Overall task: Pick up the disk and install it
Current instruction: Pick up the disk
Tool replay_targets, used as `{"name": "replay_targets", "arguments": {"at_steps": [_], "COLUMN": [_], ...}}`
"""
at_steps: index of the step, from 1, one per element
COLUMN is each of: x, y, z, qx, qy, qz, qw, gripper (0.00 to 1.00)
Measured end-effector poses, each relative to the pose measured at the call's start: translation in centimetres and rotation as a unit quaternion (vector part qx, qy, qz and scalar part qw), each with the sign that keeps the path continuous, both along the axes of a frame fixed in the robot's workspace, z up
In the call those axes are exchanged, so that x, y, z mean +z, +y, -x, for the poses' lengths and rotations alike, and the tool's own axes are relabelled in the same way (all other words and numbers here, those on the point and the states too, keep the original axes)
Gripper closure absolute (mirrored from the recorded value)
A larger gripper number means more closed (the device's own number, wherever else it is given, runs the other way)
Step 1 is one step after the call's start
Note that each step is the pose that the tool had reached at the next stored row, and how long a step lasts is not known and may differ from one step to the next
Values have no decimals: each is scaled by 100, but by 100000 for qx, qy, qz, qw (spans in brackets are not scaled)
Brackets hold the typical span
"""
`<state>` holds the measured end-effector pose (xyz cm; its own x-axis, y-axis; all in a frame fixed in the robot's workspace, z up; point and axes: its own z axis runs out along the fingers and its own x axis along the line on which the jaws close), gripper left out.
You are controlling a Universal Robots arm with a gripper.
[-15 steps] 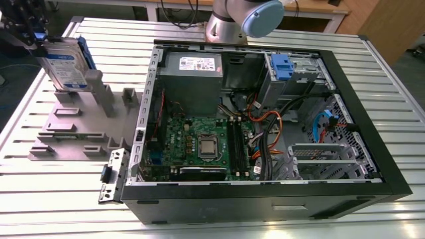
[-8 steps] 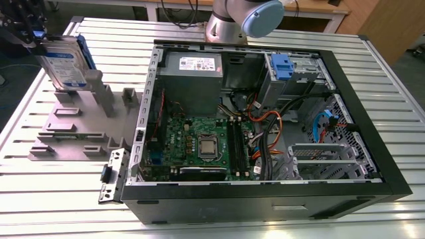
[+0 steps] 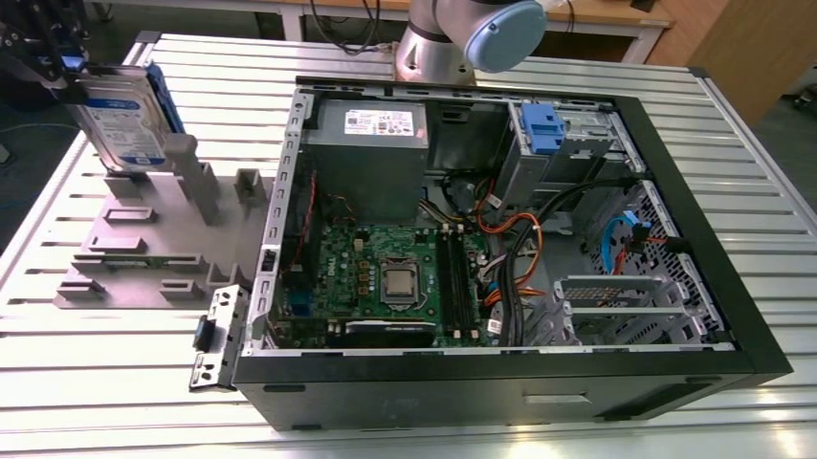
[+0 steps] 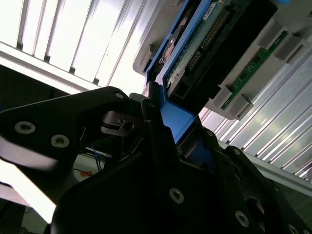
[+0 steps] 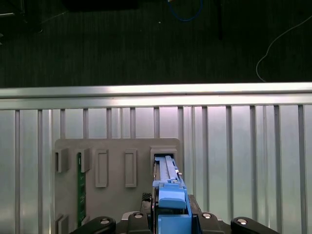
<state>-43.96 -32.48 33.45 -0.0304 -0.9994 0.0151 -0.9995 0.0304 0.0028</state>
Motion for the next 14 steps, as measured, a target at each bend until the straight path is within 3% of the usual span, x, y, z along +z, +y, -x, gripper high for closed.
{"name": "replay_targets", "arguments": {"at_steps": [14], "x": [46], "y": [0], "z": [0], "qx": [-1], "qy": [8], "qz": [3], "qw": [100000], "gripper": [64]}}
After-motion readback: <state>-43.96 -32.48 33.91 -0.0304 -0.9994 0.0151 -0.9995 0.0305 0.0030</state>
